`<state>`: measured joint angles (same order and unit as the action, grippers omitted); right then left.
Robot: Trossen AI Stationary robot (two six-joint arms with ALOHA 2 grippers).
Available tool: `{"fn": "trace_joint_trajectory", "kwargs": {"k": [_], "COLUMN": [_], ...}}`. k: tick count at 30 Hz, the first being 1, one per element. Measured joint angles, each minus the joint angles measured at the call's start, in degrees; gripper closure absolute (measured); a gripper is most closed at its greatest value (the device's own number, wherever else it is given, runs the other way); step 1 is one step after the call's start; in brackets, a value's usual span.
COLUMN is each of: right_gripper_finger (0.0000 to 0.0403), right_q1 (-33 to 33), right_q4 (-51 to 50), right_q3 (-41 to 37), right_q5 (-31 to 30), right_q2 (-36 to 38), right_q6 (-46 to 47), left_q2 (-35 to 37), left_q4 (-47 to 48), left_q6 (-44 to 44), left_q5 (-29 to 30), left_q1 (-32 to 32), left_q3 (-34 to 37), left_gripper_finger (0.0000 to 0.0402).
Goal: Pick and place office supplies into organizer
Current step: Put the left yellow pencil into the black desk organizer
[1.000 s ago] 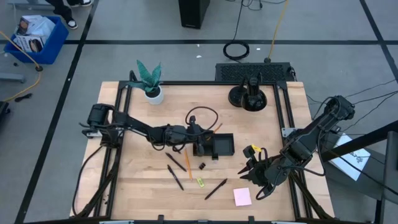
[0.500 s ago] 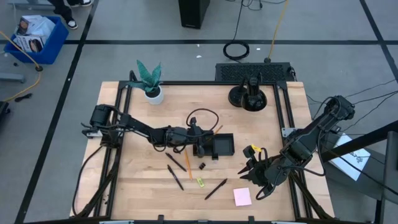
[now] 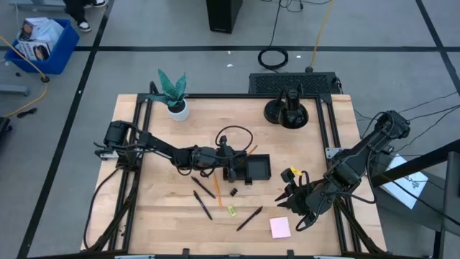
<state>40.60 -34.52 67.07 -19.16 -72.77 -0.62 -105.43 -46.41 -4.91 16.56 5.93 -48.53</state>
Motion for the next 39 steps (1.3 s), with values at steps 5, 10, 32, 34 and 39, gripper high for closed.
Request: {"fn": "trace_joint_trajectory", "kwargs": {"k": [5,10,32,34,39], "right_gripper_finger": [0.0332,0.0332,0.0332,0.0332,0.0332], "right_q1": [0.0,0.0,0.0,0.0,0.0], "right_q4": [0.0,0.0,0.0,0.0,0.0], "right_q3": [0.0,0.0,0.0,0.0,0.0], "right_q5": [0.0,0.0,0.0,0.0,0.0], "right_q2": [0.0,0.0,0.0,0.0,0.0], "right_q6": [0.0,0.0,-0.4,-0.4,-0.3], "left_q2": [0.0,0.0,0.4,0.4,0.5], "left_q4": [1.0,3.0,19.0,23.7,28.5], "left_q6": [-0.7,-1.2,-1.3,-1.5,-0.1], "left_q5": [-0.9,-1.4,-1.9,-1.9,-1.8], "left_q1": [0.2,0.2,0.5,0.5,0.5], "left_q3": [0.0,0.0,-7.8,-9.6,-13.5], "left_gripper_finger": [0.0371,0.0371,0.0371,0.0371,0.0371]}}
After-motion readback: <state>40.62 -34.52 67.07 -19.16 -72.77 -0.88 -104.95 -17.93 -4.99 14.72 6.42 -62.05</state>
